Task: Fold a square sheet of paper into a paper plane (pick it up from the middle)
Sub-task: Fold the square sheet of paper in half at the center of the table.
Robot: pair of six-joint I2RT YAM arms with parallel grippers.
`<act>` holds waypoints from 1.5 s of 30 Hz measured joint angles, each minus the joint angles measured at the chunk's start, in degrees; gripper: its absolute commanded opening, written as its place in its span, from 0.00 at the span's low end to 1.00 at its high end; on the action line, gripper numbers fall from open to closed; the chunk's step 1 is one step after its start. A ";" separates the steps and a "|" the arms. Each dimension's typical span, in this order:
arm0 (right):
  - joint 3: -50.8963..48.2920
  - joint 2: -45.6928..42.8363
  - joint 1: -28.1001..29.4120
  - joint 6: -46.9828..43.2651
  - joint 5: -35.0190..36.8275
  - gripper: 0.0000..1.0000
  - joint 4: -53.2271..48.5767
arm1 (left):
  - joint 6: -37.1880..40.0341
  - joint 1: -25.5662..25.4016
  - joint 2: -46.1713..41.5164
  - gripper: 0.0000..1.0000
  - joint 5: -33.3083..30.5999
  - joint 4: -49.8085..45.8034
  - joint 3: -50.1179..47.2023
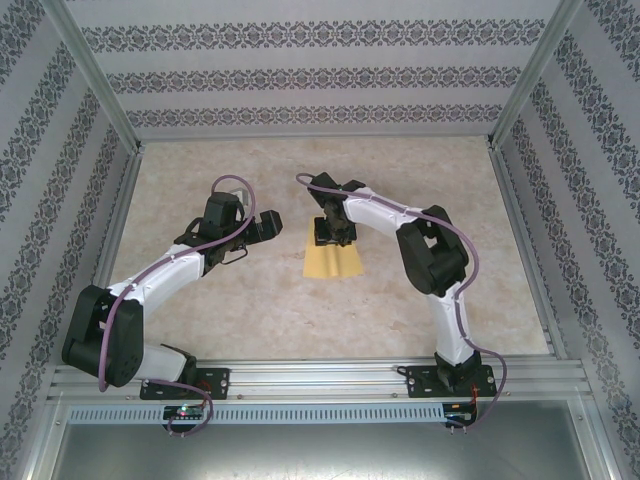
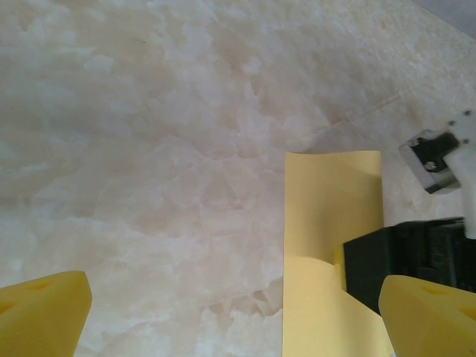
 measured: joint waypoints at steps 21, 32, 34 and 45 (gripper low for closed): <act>-27.06 -14.29 -7.85 20.72 -29.03 0.45 38.40 | 0.22 0.00 0.00 1.00 1.25 -0.17 0.00; -25.35 -13.51 -8.98 10.73 -20.35 0.63 23.15 | 0.44 -0.07 0.70 1.00 3.17 -0.15 0.04; -25.16 -13.51 -9.01 9.53 -19.34 0.62 21.57 | 0.48 -0.28 1.11 1.00 3.50 -0.17 0.09; -25.55 -13.51 -9.75 6.75 -19.74 0.52 21.16 | 0.92 -2.12 4.42 1.00 4.81 -1.01 3.54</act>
